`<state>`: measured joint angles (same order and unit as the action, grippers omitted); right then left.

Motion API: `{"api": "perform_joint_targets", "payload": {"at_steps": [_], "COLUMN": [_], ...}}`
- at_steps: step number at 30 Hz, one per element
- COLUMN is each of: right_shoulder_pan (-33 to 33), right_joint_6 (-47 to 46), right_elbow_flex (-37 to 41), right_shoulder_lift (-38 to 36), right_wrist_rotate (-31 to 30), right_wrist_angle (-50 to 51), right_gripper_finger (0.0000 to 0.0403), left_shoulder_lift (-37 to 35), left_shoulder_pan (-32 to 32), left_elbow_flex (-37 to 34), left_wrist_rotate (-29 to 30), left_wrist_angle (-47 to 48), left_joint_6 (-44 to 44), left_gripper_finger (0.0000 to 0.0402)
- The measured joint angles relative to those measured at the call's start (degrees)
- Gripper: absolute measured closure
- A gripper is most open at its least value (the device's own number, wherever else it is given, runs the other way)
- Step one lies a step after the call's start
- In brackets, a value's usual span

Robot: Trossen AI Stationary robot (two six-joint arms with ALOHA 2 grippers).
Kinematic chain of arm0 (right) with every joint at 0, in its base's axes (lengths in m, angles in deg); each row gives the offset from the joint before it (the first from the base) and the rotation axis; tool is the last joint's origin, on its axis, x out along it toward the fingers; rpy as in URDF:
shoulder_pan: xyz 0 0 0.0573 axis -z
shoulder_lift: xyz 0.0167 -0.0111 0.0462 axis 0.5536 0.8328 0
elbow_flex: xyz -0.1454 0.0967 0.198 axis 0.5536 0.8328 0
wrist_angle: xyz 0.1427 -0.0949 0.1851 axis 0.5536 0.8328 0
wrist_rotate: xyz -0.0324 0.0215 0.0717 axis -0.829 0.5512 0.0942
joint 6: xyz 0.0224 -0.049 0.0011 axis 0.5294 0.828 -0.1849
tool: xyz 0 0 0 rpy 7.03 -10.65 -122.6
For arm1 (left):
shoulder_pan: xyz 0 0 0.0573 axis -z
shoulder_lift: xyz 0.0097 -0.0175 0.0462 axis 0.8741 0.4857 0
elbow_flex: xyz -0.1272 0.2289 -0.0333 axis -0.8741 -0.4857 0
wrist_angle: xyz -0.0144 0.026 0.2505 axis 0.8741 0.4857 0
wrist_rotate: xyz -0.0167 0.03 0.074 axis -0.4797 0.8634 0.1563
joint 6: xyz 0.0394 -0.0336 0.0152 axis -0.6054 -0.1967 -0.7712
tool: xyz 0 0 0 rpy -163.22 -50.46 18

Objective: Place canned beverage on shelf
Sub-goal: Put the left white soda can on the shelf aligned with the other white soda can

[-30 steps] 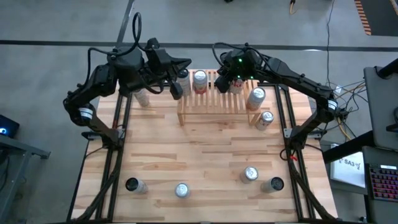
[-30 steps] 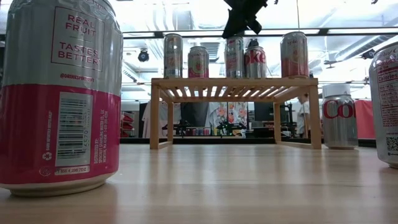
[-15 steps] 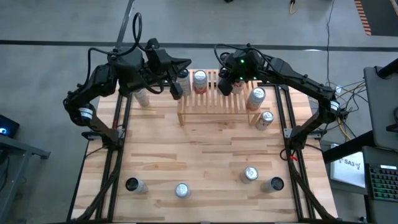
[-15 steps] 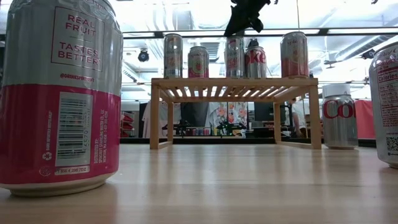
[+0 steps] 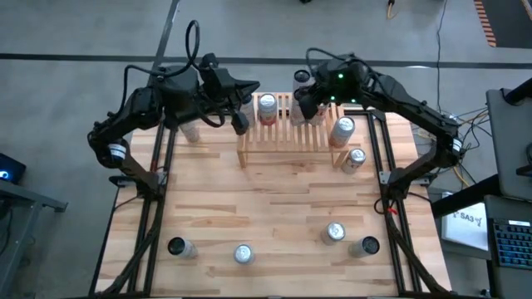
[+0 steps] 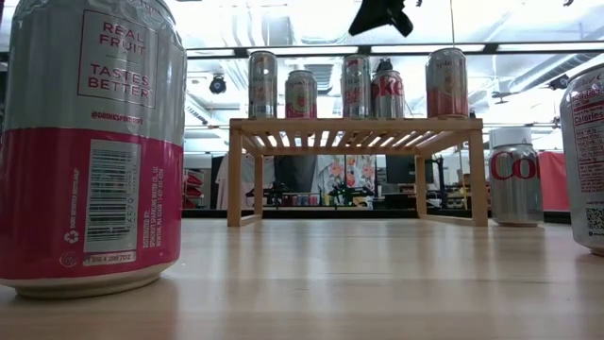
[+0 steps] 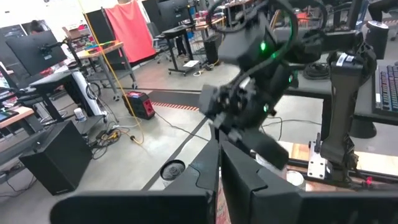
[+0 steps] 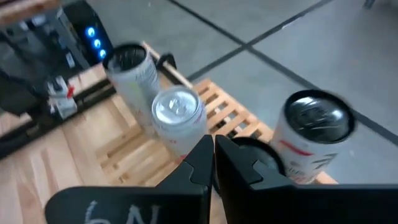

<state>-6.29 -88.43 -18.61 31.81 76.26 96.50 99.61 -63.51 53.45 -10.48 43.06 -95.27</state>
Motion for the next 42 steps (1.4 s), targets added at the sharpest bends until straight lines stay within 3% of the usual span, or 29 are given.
{"api": "perform_joint_targets", "payload": {"at_steps": [13,18,29,35,42], "right_shoulder_pan": [1.71,1.69,1.75,1.75,1.75], "right_joint_6": [-3.72,-4.57,-9.00,-8.73,-7.43], "right_elbow_flex": [0.00,0.00,-0.02,-0.02,-0.09], "right_shoulder_lift": [-3.79,-4.97,-5.39,-5.67,-6.54], "right_wrist_rotate": [1.62,8.05,7.36,7.33,7.33], "right_wrist_angle": [-1.10,-1.19,-0.10,-0.11,0.12], "right_gripper_finger": [0.0394,0.0394,0.0394,0.0394,0.0394], "left_shoulder_lift": [0.27,0.49,0.49,1.40,7.48], "left_shoulder_pan": [0.00,0.01,-0.01,-0.22,-2.52], "left_elbow_flex": [-0.01,0.01,-0.01,-0.67,-0.74], "left_wrist_rotate": [-0.02,-0.08,-1.21,-2.79,-2.89], "left_wrist_angle": [0.72,6.10,19.95,16.60,9.53], "left_joint_6": [-0.63,0.84,6.94,6.40,0.29], "left_gripper_finger": [0.0402,0.0402,0.0402,0.0402,0.0402]}}
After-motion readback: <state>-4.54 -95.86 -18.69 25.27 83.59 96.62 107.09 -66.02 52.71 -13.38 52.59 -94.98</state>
